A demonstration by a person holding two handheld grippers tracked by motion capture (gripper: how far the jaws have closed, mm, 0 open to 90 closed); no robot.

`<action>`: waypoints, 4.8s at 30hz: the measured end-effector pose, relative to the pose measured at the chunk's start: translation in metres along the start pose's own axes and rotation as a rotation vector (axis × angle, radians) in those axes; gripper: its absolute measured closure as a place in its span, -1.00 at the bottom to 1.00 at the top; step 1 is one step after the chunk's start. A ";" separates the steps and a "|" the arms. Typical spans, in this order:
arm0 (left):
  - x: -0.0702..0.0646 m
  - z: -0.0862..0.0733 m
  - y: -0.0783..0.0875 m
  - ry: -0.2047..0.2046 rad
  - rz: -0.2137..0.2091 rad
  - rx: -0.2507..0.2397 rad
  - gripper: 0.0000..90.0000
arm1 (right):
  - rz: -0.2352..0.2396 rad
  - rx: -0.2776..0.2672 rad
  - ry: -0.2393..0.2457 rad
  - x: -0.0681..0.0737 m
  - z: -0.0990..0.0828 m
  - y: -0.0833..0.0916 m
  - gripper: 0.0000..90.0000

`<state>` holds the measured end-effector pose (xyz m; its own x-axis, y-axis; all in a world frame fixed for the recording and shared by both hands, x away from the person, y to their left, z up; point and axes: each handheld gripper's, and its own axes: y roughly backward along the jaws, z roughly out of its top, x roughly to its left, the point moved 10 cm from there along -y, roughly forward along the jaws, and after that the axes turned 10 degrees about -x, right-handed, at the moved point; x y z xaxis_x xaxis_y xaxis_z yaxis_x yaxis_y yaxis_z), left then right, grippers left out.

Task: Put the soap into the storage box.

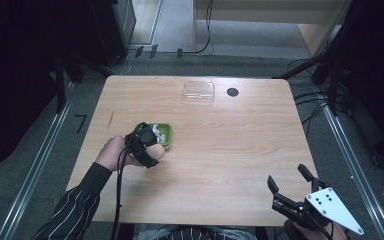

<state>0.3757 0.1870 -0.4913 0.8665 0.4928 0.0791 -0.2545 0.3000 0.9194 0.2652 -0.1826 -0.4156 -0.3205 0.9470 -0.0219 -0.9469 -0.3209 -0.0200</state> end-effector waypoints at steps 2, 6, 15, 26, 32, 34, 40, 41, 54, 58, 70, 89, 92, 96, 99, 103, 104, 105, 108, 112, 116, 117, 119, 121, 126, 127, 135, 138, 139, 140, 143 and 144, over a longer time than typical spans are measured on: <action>0.002 0.000 0.000 0.003 0.000 -0.003 -0.26 | 0.000 0.000 -0.001 0.000 0.000 0.000 -0.71; 0.006 0.002 0.002 -0.005 0.004 0.000 -0.26 | 0.000 0.001 -0.001 0.000 0.000 0.001 -0.71; 0.014 0.008 0.004 -0.031 0.003 -0.004 -0.26 | -0.002 -0.001 -0.003 -0.001 0.000 0.000 -0.71; 0.021 0.015 0.008 -0.063 0.009 -0.017 -0.26 | 0.000 0.001 -0.001 0.000 0.000 0.000 -0.71; 0.023 0.017 0.010 -0.081 0.000 -0.022 -0.26 | 0.003 0.001 0.001 0.001 0.000 0.000 -0.71; 0.026 0.018 0.011 -0.081 0.004 -0.027 -0.26 | 0.002 0.001 0.000 0.000 0.000 0.000 -0.71; 0.033 0.019 0.012 -0.099 0.017 -0.026 -0.26 | 0.001 0.000 -0.004 0.000 0.000 -0.001 -0.71; 0.035 0.019 0.011 -0.102 0.018 -0.023 -0.26 | 0.003 -0.002 -0.001 0.000 0.000 -0.001 -0.71; 0.044 0.026 0.009 -0.123 0.020 -0.027 -0.26 | 0.004 0.002 0.001 0.001 0.000 -0.002 -0.71; 0.046 0.027 0.009 -0.120 0.017 -0.021 -0.26 | 0.004 0.003 0.002 0.000 0.000 -0.002 -0.71; 0.054 0.027 0.005 -0.174 0.023 -0.027 -0.26 | 0.006 0.005 0.008 0.003 0.000 -0.002 -0.71; 0.068 0.026 -0.014 -0.206 -0.006 -0.044 -0.26 | -0.004 0.011 0.007 0.002 0.000 -0.003 -0.71; 0.070 0.024 -0.015 -0.207 -0.003 -0.037 -0.26 | -0.006 0.011 0.008 0.001 0.000 -0.003 -0.71; 0.072 0.023 -0.018 -0.209 -0.005 -0.033 -0.26 | -0.009 0.013 0.008 0.001 -0.001 -0.003 -0.71; 0.074 0.024 -0.021 -0.221 -0.006 -0.033 -0.26 | -0.009 0.013 0.008 0.001 -0.001 -0.004 -0.71; 0.075 0.025 -0.025 -0.241 -0.008 -0.029 -0.26 | -0.009 0.014 0.010 0.001 -0.001 -0.004 -0.71; 0.076 0.025 -0.026 -0.244 -0.008 -0.030 -0.26 | -0.009 0.014 0.009 0.001 -0.001 -0.003 -0.71; 0.076 0.026 -0.027 -0.244 -0.006 -0.033 -0.26 | -0.010 0.014 0.008 0.001 -0.001 -0.003 -0.71; 0.076 0.025 -0.029 -0.247 -0.013 -0.027 -0.26 | -0.010 0.014 0.010 0.001 -0.001 -0.003 -0.71; 0.079 0.025 -0.032 -0.240 -0.004 -0.025 -0.26 | -0.010 0.015 0.008 0.001 -0.001 -0.003 -0.71; 0.083 0.022 -0.036 -0.229 -0.002 -0.018 -0.26 | -0.010 0.015 0.006 0.001 -0.001 -0.003 -0.71; 0.084 0.022 -0.037 -0.229 -0.002 -0.019 -0.26 | -0.011 0.015 0.007 0.001 -0.001 -0.003 -0.71; 0.084 0.022 -0.038 -0.217 -0.002 -0.023 -0.26 | -0.010 0.014 0.010 0.001 -0.001 -0.003 -0.71; 0.086 0.021 -0.039 -0.218 0.003 -0.023 -0.26 | -0.010 0.015 0.010 0.001 -0.001 -0.003 -0.71; 0.088 0.021 -0.043 -0.216 0.007 -0.025 -0.26 | -0.011 0.015 0.007 0.001 -0.001 -0.003 -0.71; 0.088 0.021 -0.044 -0.209 0.010 -0.030 -0.26 | -0.011 0.015 0.007 0.001 -0.001 -0.003 -0.71; 0.090 0.020 -0.049 -0.188 0.004 -0.044 -0.26 | -0.011 0.015 0.007 0.001 -0.001 -0.003 -0.71; 0.091 0.020 -0.050 -0.184 0.007 -0.047 -0.26 | -0.011 0.015 0.005 0.000 -0.001 -0.003 -0.71; 0.091 0.020 -0.050 -0.188 0.006 -0.042 -0.26 | -0.010 0.015 0.004 0.001 -0.001 -0.003 -0.71; 0.092 0.019 -0.051 -0.187 0.006 -0.041 -0.26 | -0.010 0.015 0.007 0.001 -0.001 -0.003 -0.71; 0.092 0.019 -0.052 -0.183 0.008 -0.040 -0.26 | -0.010 0.014 0.006 0.001 -0.001 -0.003 -0.71; 0.092 0.019 -0.052 -0.185 0.008 -0.039 -0.26 | -0.010 0.015 0.006 0.001 -0.001 -0.003 -0.71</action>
<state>0.4769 0.2013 -0.5247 0.9278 0.3374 0.1591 -0.2747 0.3296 0.9033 0.2677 -0.1811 -0.4163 -0.3107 0.9501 -0.0277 -0.9504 -0.3109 -0.0057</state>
